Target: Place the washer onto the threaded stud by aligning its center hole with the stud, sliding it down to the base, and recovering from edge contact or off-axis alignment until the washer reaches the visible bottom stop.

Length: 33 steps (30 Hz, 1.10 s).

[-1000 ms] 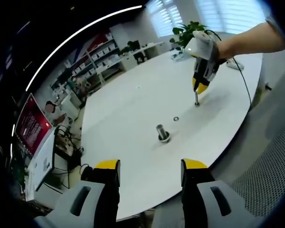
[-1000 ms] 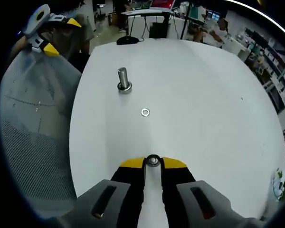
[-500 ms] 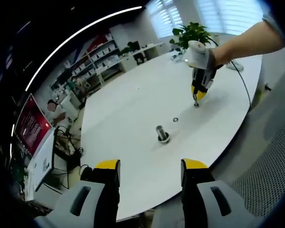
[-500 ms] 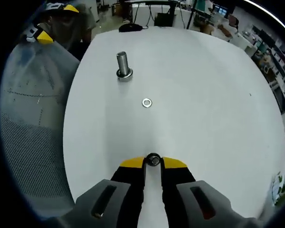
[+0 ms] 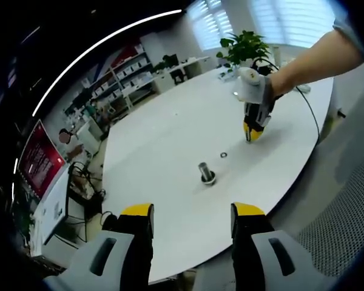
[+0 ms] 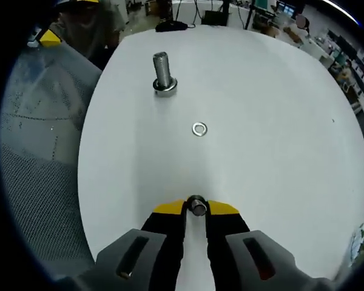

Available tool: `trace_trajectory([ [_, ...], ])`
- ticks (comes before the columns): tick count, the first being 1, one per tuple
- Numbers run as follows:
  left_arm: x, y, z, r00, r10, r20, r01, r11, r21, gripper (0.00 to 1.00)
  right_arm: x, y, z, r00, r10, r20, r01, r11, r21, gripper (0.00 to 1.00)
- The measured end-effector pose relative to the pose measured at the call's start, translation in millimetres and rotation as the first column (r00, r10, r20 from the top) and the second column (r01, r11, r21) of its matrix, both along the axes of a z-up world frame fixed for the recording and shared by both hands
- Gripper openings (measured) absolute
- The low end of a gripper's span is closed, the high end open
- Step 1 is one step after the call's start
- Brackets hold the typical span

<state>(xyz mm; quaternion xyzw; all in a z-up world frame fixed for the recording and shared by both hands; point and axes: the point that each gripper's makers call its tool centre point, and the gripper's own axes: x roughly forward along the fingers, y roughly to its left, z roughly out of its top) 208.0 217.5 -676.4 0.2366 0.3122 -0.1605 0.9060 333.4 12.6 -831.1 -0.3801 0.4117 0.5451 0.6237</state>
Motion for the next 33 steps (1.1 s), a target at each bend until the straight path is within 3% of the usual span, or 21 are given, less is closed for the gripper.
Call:
trace_trajectory([
  [10, 0.6, 0.2, 1.1, 1.0, 0.002, 0.006, -0.002, 1.0, 0.0, 0.49, -32.2, 43.1, 1.1, 0.996, 0.069, -0.055, -0.066, 0.996, 0.056, 0.14],
  [13, 1.1, 0.2, 1.8, 1.0, 0.004, 0.009, -0.004, 1.0, -0.002, 0.49, -35.2, 51.6, 0.5, 0.995, 0.099, -0.027, -0.098, 0.994, 0.052, 0.14],
  [16, 1.4, 0.4, 2.4, 1.0, 0.004, 0.013, -0.004, 1.0, -0.003, 0.49, -42.7, 63.7, -0.1, 0.991, 0.128, -0.036, -0.126, 0.99, 0.064, 0.15],
  [18, 1.5, 0.4, 2.7, 1.0, 0.004, 0.014, -0.004, 1.0, -0.004, 0.49, -43.3, 68.8, -1.6, 0.98, 0.198, -0.013, -0.197, 0.978, 0.061, 0.23],
  [19, 1.4, 0.2, 2.7, 1.0, 0.004, 0.014, -0.004, 1.0, -0.005, 0.49, -39.2, 71.9, -2.1, 0.979, 0.201, 0.031, -0.202, 0.977, 0.061, 0.29],
  [23, 1.2, 0.3, 2.5, 1.0, 0.003, 0.014, -0.003, 1.0, -0.001, 0.49, -41.7, 74.7, 4.0, 0.985, 0.173, -0.018, -0.171, 0.98, 0.101, 0.29],
  [28, 0.9, -0.6, 2.9, 1.0, -0.006, 0.015, 0.006, 1.0, 0.003, 0.49, -19.2, 60.0, 10.1, 0.989, 0.15, -0.013, -0.148, 0.985, 0.091, 0.3],
  [31, 1.4, -1.7, 4.5, 0.999, -0.019, 0.026, 0.019, 1.0, 0.014, 0.49, -4.7, 49.7, 11.0, 0.995, 0.091, -0.034, -0.087, 0.991, 0.105, 0.28],
  [33, 2.2, -1.0, 5.0, 1.0, -0.012, 0.026, 0.012, 1.0, 0.004, 0.49, -6.8, 45.4, 9.6, 0.993, 0.093, -0.072, -0.085, 0.991, 0.107, 0.28],
])
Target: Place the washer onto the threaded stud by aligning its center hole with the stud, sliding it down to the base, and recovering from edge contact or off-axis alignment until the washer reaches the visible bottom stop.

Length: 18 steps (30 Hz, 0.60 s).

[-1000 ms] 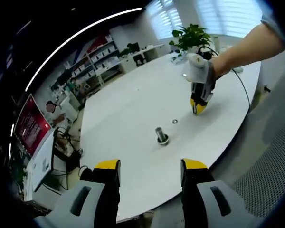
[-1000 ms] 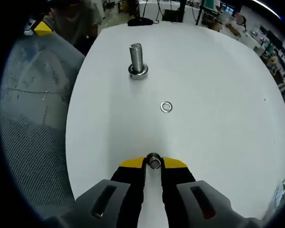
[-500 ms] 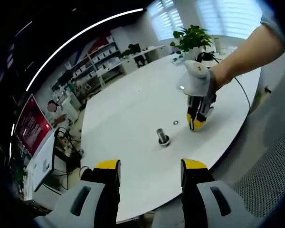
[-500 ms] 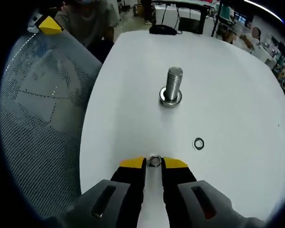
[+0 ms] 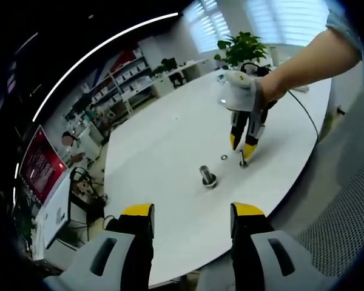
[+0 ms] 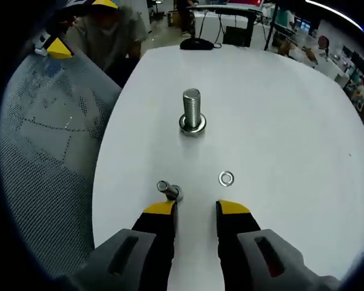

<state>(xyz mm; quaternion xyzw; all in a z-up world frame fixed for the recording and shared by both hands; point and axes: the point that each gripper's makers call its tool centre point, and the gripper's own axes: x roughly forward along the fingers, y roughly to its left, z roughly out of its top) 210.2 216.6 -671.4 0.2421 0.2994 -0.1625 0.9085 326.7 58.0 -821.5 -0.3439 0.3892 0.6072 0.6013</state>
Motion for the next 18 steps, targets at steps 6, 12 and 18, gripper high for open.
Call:
trace_trajectory([
  [6, 0.3, 0.0, 0.4, 1.0, 0.003, 0.002, -0.003, 1.0, -0.005, 0.49, 19.0, 2.2, -5.2, 0.997, -0.073, 0.041, 0.072, 0.997, 0.013, 0.27],
  [12, 0.2, 0.4, 0.5, 1.0, 0.006, 0.003, -0.006, 1.0, -0.006, 0.48, 26.1, 20.9, -15.6, 0.991, -0.116, 0.064, 0.114, 0.993, 0.033, 0.23],
  [18, 0.0, 0.1, 0.2, 1.0, 0.007, 0.0, -0.007, 1.0, -0.007, 0.47, 37.9, 28.1, -16.7, 0.983, -0.176, 0.048, 0.172, 0.983, 0.069, 0.22],
])
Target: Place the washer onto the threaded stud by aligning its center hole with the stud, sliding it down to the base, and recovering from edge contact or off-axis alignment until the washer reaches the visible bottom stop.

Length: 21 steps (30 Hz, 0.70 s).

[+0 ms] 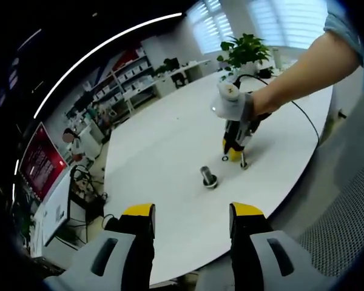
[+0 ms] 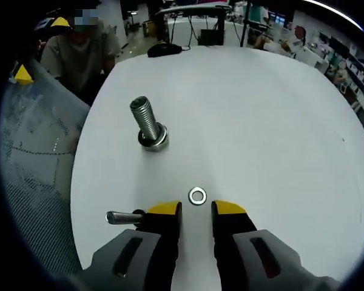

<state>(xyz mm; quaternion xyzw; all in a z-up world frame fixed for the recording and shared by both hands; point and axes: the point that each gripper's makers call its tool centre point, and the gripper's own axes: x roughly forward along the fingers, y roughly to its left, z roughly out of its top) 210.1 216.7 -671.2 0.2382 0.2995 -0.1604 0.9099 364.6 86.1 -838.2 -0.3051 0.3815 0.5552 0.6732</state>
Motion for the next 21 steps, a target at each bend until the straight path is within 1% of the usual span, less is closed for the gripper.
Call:
trace_trajectory([
  [3, -0.1, -0.2, -0.2, 1.0, -0.001, -0.001, 0.001, 1.0, 0.0, 0.47, 1.7, 1.4, 0.5, 1.0, -0.003, 0.014, 0.003, 1.0, 0.006, 0.19],
  [8, -0.6, -0.7, -1.4, 1.0, -0.005, -0.007, 0.005, 1.0, 0.003, 0.47, 1.9, 5.8, 0.8, 1.0, -0.011, -0.002, 0.011, 1.0, 0.021, 0.19],
  [10, -0.5, -0.7, -1.6, 1.0, -0.005, -0.008, 0.005, 1.0, 0.002, 0.47, 4.0, 4.9, 1.1, 1.0, -0.001, 0.027, 0.001, 1.0, 0.02, 0.15],
  [14, -0.7, -0.5, -1.8, 1.0, -0.005, -0.01, 0.005, 1.0, 0.004, 0.47, 3.7, 4.3, 1.0, 0.999, -0.008, 0.035, 0.008, 1.0, 0.021, 0.14],
  [16, -0.7, -0.2, -2.3, 1.0, -0.004, -0.012, 0.004, 1.0, 0.005, 0.47, 2.3, 2.8, 1.4, 0.999, -0.01, 0.041, 0.01, 1.0, 0.01, 0.14],
  [17, -0.8, -0.2, -2.3, 1.0, -0.004, -0.012, 0.004, 1.0, 0.005, 0.47, 1.9, 2.1, 2.3, 0.999, 0.0, 0.053, 0.0, 1.0, 0.009, 0.14],
  [18, -0.7, -0.1, -2.4, 1.0, -0.004, -0.012, 0.004, 1.0, 0.005, 0.47, 0.4, 2.6, 6.6, 0.998, 0.011, 0.066, -0.013, 1.0, 0.025, 0.14],
  [21, -0.6, 0.1, -2.8, 1.0, -0.004, -0.014, 0.005, 1.0, 0.007, 0.47, -2.6, 0.3, 17.3, 0.999, -0.003, 0.054, 0.001, 0.999, 0.045, 0.13],
])
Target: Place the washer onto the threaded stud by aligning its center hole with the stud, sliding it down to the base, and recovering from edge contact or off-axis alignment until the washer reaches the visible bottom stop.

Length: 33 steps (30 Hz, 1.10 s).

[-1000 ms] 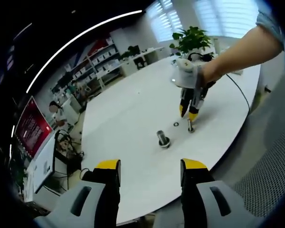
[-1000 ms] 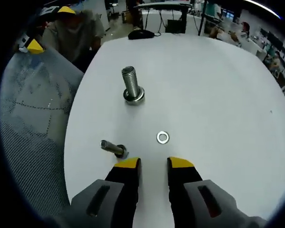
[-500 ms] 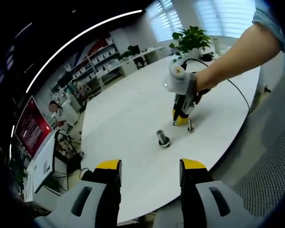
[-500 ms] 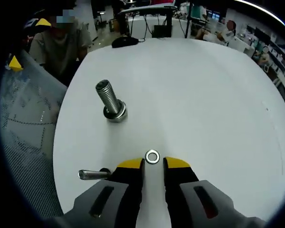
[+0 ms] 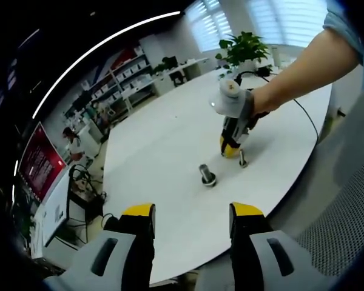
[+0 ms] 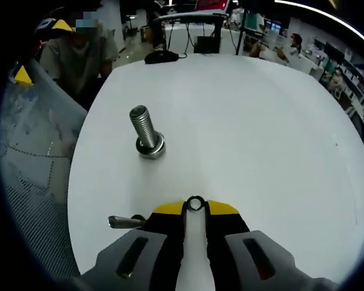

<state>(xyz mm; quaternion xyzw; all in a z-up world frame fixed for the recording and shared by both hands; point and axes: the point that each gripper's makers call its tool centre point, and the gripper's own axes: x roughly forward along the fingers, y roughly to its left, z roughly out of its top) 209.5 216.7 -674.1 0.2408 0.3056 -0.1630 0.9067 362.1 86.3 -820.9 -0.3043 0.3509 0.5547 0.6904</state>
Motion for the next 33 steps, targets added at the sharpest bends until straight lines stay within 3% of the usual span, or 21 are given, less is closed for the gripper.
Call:
trace_trajectory([
  [9, -0.2, -0.1, -0.3, 1.0, -0.004, 0.001, 0.004, 1.0, 0.007, 0.46, -15.5, -7.3, 38.8, 1.0, 0.029, -0.012, -0.028, 0.997, 0.067, 0.13],
  [17, -1.0, -0.1, -0.9, 1.0, -0.006, -0.003, 0.006, 1.0, 0.014, 0.46, -48.5, -11.5, 58.1, 0.99, 0.131, -0.057, -0.126, 0.989, 0.076, 0.13],
  [23, -0.8, 1.5, -1.2, 1.0, 0.001, -0.002, -0.001, 1.0, 0.021, 0.46, -57.6, -10.1, 53.6, 0.978, 0.209, -0.013, -0.209, 0.978, 0.009, 0.13],
  [31, -0.8, 1.3, -0.8, 1.0, 0.0, -0.001, 0.0, 1.0, 0.018, 0.46, -64.4, -8.4, 48.5, 0.968, 0.251, -0.012, -0.251, 0.967, -0.044, 0.13],
  [33, -0.8, 1.2, -0.4, 1.0, 0.002, 0.0, -0.002, 1.0, 0.014, 0.46, -64.0, -10.1, 45.3, 0.96, 0.28, 0.012, -0.278, 0.957, -0.076, 0.13],
])
